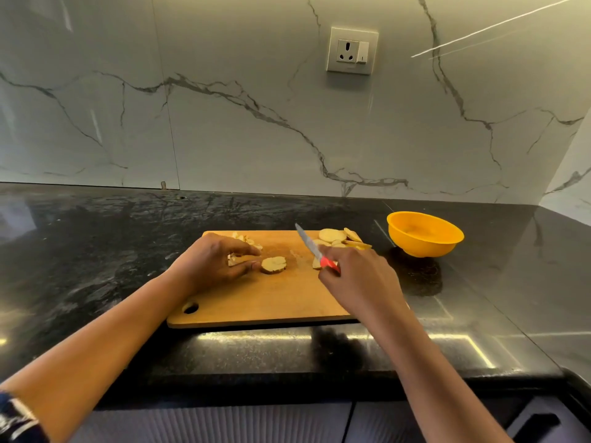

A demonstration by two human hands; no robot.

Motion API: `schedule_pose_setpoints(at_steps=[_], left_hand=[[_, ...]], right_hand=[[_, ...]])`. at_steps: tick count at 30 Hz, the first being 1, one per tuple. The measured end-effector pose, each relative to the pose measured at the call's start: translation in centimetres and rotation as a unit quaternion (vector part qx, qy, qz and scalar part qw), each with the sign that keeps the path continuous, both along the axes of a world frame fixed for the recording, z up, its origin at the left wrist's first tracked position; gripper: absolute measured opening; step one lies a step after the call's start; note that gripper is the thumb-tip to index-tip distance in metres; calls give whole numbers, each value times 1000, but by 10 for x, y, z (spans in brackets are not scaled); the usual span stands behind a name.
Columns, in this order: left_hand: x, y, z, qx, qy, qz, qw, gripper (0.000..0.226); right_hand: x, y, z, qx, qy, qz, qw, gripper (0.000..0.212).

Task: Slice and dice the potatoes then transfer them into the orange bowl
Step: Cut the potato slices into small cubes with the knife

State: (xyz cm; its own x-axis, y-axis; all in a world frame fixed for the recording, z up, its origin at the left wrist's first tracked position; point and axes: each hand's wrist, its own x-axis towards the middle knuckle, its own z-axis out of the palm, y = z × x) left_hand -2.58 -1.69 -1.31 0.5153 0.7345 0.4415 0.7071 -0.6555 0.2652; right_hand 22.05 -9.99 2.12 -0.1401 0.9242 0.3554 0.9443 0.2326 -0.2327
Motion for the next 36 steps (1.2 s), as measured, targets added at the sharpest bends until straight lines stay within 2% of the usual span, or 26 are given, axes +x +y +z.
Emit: schedule_pose_setpoints(at_steps=[4, 8, 9, 11, 14, 19, 23, 27, 31, 33, 36], left_hand=[[10, 2, 5, -67, 22, 19, 997, 64], [32, 11, 7, -105, 135, 0, 985, 79], [37, 15, 8, -111, 154, -8, 982, 76], [44, 19, 10, -111, 158, -28, 981, 51], [45, 25, 12, -74, 126, -59, 988, 26], [37, 33, 8, -26, 80, -70, 994, 14], [23, 33, 8, -55, -28, -44, 997, 21], [7, 31, 12, -117, -146, 10, 982, 33], [1, 28, 16, -154, -184, 21, 971, 25], [3, 26, 16, -174, -146, 3, 974, 26], [17, 27, 9, -147, 27, -18, 989, 41]], right_hand=[[-8, 28, -16, 40, 39, -47, 997, 46], [-7, 35, -28, 57, 59, -50, 995, 48], [-5, 36, -29, 61, 57, -51, 995, 49], [-5, 37, -31, 62, 41, -44, 996, 49], [-9, 36, -34, 64, 33, -26, 997, 49], [-14, 35, -36, 68, 34, -13, 997, 49], [-10, 35, -36, 71, 49, -18, 996, 47], [-9, 34, -35, 65, 53, -18, 996, 48], [-9, 34, -35, 61, 53, -18, 997, 48], [-8, 35, -35, 58, 53, -20, 997, 48], [-9, 34, -35, 55, 51, -23, 997, 48]])
